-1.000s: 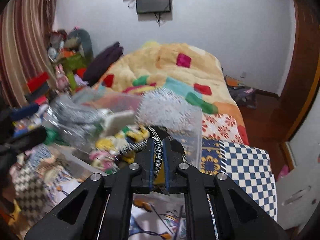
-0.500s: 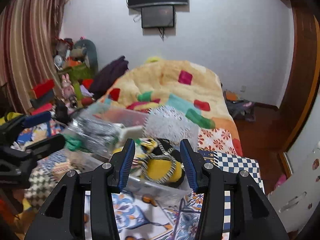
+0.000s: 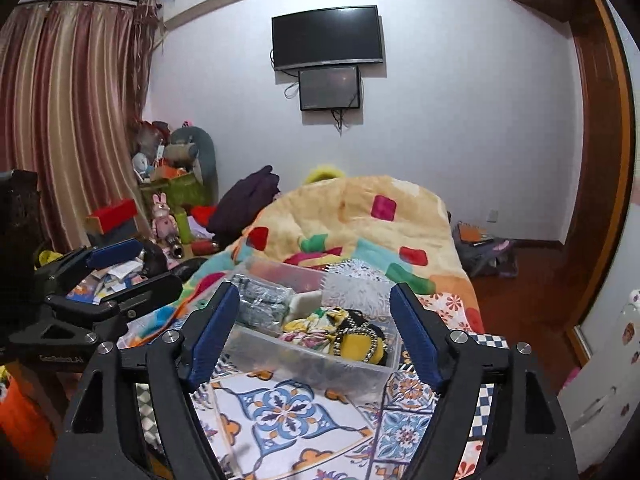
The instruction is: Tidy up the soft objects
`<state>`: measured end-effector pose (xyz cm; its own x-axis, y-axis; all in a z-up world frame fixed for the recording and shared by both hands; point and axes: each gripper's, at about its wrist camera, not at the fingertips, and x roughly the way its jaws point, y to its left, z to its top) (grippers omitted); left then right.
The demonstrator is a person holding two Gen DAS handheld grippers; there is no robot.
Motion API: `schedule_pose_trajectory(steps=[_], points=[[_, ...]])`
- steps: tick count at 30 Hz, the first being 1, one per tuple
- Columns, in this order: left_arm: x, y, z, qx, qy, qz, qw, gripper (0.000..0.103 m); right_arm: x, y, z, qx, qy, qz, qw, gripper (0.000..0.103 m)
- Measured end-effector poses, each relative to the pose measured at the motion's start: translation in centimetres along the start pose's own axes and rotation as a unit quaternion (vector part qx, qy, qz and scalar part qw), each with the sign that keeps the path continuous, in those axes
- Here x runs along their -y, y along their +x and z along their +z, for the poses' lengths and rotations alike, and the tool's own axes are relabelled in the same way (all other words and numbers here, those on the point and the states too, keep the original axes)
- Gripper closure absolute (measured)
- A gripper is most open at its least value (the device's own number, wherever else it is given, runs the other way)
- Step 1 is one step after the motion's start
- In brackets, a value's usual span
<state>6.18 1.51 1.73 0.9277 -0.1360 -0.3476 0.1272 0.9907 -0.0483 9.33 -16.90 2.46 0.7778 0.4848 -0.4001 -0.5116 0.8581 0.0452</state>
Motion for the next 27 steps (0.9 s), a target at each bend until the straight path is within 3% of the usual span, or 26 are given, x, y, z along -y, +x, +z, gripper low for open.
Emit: schedule_pose_trajectory(steps=[10, 27], points=[[0.7, -1.5, 0.0, 0.025, 0.000, 0.003, 0.9997, 0.001, -0.5, -1.0, -0.5, 0.016, 0.001, -0.004, 1.000, 0.021], [0.5, -1.9, -0.2, 0.028, -0.009, 0.000, 0.9996, 0.000, -0.5, -1.6, -0.8, 0.021, 0.002, -0.003, 1.000, 0.020]])
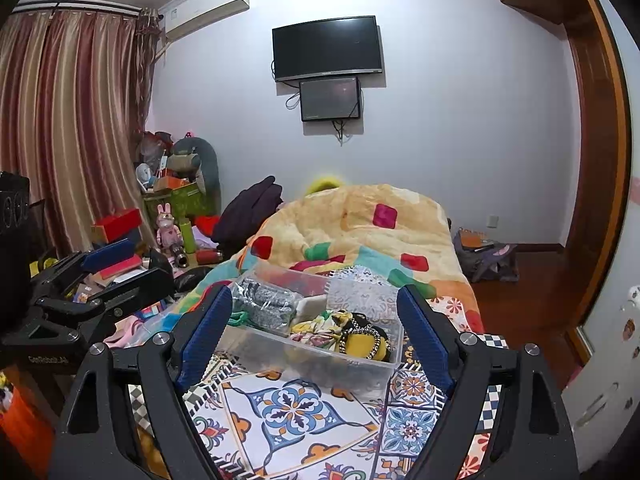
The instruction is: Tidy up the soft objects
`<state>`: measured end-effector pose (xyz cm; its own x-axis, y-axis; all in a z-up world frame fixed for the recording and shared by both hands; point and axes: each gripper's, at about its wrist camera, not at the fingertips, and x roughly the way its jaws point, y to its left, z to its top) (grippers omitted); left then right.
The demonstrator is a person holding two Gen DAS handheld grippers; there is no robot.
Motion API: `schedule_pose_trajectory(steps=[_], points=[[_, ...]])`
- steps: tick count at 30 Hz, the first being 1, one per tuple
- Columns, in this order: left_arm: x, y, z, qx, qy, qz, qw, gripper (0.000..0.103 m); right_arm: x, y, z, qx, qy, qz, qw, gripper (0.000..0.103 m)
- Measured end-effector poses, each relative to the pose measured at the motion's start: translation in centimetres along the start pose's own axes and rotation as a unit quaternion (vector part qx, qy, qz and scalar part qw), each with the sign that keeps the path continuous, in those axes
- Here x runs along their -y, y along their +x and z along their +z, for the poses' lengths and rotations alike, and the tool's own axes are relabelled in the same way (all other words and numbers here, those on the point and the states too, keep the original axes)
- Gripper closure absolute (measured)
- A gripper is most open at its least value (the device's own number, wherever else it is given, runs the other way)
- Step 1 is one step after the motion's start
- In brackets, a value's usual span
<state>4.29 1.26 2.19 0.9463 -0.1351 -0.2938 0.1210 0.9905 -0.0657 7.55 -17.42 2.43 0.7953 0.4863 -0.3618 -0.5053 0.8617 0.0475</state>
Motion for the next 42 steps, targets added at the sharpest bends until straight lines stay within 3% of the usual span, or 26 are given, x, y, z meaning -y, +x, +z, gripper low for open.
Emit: schedule_pose_trajectory(steps=[42], points=[[0.16, 0.21, -0.17, -0.002, -0.006, -0.010, 0.9999, 0.000, 0.09, -0.43, 0.40, 0.005, 0.003, 0.005, 1.000, 0.020]])
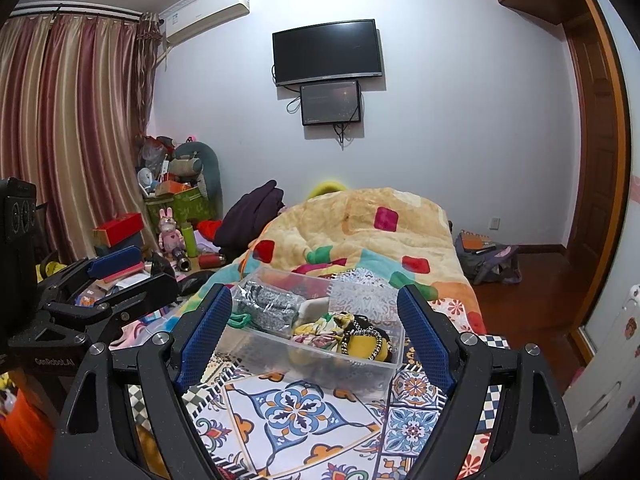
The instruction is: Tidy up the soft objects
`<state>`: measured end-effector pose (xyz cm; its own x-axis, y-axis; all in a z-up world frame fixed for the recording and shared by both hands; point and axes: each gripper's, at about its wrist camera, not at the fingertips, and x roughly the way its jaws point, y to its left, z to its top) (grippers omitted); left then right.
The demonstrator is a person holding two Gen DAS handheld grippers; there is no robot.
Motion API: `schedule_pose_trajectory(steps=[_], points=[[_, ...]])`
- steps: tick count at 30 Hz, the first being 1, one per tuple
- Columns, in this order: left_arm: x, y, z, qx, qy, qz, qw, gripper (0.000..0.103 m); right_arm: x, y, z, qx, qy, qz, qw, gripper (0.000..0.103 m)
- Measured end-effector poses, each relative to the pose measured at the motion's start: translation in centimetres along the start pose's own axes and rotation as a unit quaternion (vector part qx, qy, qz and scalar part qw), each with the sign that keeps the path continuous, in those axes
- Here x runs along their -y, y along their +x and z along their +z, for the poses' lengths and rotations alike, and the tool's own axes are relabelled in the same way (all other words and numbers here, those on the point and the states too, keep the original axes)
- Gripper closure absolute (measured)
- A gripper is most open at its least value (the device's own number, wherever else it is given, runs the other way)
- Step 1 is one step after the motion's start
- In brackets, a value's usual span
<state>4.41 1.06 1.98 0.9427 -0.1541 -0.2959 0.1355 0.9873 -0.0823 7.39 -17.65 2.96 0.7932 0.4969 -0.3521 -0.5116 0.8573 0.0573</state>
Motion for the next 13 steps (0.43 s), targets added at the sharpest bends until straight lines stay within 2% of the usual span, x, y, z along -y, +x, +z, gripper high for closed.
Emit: schedule_pose_trajectory(steps=[10, 13], points=[[0.11, 0.15, -0.21, -0.006, 0.002, 0.000, 1.0000, 0.000, 0.00, 0.09, -0.05, -0.001, 0.001, -0.001, 1.000, 0.019], [0.12, 0.24, -0.16, -0.006, 0.000, 0.005, 1.0000, 0.000, 0.01, 0.10, -0.08, -0.002, 0.002, -0.002, 1.000, 0.016]])
